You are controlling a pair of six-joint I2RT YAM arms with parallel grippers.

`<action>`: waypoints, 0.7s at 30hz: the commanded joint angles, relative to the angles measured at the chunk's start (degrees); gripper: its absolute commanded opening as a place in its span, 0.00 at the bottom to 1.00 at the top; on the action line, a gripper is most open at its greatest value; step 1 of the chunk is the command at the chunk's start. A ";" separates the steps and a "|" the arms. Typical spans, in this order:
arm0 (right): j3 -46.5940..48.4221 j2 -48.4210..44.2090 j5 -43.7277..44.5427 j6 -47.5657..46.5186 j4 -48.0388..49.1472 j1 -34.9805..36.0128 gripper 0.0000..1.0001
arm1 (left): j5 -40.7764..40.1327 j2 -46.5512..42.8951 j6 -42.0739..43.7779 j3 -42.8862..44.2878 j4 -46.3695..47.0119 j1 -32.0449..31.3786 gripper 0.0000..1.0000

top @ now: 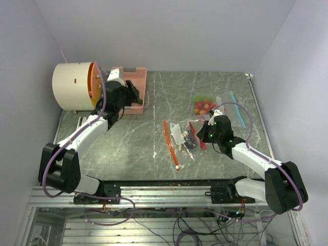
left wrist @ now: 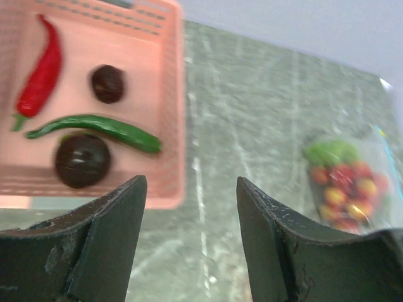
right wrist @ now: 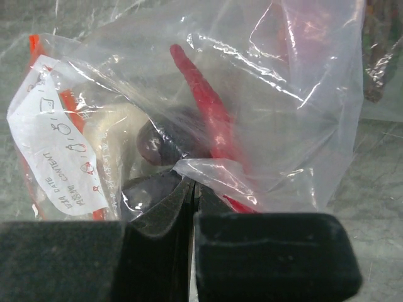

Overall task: Open the zip-top bag and remove the fake food
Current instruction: Place the fake vegetable in the bin, then pick up the fake vegetable from the zipper food storage bag.

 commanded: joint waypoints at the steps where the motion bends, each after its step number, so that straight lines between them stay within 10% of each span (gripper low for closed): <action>1: 1.06 -3.32 1.55 -0.93 -0.77 -0.39 0.00 | -2.08 -5.13 -0.13 -4.09 2.85 -9.06 0.70; 12: 1.51 -3.95 -0.90 -0.80 0.04 -0.32 0.00 | 5.21 -8.84 -12.01 -32.01 27.96 -18.37 0.66; 21: 1.15 -3.54 -0.03 0.38 0.40 -0.37 0.00 | -7.02 -3.17 -15.82 -36.54 37.37 -30.37 0.64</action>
